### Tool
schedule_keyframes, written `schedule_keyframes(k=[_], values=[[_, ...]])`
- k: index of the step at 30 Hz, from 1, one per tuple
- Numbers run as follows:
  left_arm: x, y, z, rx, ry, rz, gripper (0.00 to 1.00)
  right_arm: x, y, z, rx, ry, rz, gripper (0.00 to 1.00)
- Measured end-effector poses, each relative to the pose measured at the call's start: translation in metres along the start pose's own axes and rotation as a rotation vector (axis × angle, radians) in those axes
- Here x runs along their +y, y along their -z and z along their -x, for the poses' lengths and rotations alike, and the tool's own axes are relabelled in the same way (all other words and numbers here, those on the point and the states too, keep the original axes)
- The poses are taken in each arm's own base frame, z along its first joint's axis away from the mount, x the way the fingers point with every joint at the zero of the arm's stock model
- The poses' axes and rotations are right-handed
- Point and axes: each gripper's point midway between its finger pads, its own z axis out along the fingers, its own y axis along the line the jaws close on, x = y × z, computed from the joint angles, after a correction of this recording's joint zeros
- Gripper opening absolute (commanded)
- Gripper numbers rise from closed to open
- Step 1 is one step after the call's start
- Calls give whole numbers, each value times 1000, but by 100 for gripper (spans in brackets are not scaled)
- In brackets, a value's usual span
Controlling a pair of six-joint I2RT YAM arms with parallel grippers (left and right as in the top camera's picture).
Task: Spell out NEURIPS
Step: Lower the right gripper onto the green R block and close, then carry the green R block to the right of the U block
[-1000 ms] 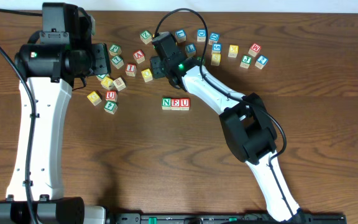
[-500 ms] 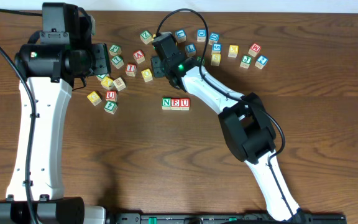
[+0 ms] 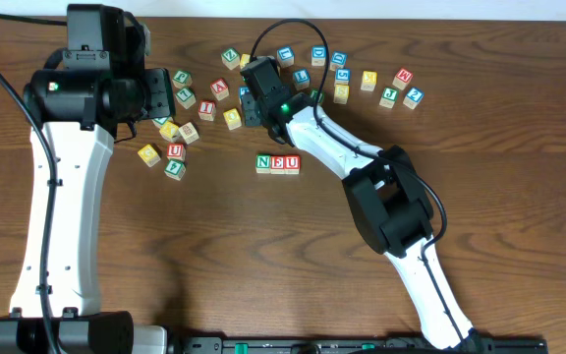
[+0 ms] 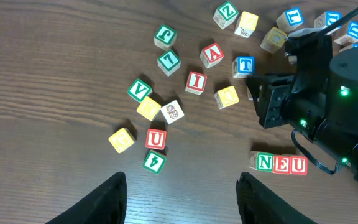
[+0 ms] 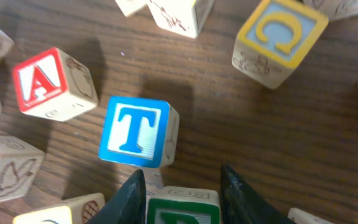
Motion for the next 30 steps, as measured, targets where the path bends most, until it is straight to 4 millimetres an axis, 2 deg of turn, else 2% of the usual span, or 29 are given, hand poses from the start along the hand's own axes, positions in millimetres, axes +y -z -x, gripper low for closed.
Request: schedule_keyframes(k=[7, 12, 24, 28, 30], values=[[0, 0, 0, 0, 0, 0, 56, -4, -2, -10, 35, -1, -15, 31], [0, 0, 0, 0, 0, 0, 56, -5, -1, -10, 38, -4, -20, 24], [0, 0, 0, 0, 0, 0, 56, -9, 6, -17, 86, 1, -43, 25], [0, 0, 0, 0, 0, 0, 56, -10, 15, -18, 105, 3, -50, 24], [0, 0, 0, 0, 0, 0, 56, -9, 26, -12, 106, 2, -48, 24]])
